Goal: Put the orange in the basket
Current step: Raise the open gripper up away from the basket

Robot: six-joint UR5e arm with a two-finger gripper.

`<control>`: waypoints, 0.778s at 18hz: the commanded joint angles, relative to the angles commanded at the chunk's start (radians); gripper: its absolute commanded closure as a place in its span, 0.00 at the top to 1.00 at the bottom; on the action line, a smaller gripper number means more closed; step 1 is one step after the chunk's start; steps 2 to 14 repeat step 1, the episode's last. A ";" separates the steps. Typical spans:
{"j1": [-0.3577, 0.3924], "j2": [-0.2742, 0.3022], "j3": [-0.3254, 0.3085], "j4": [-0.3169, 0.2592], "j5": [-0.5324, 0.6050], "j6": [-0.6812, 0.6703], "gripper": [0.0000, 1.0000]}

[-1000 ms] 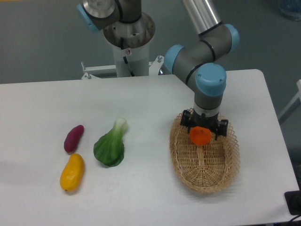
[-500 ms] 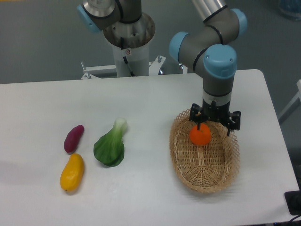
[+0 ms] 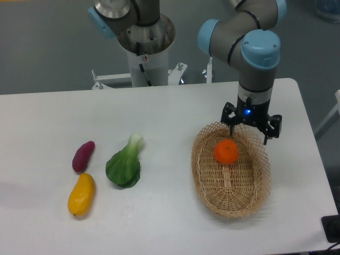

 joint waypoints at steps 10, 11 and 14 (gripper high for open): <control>0.000 0.002 0.000 0.000 0.000 0.000 1.00; 0.000 0.002 0.000 0.000 0.000 0.000 1.00; 0.000 0.002 0.000 0.000 0.000 0.000 1.00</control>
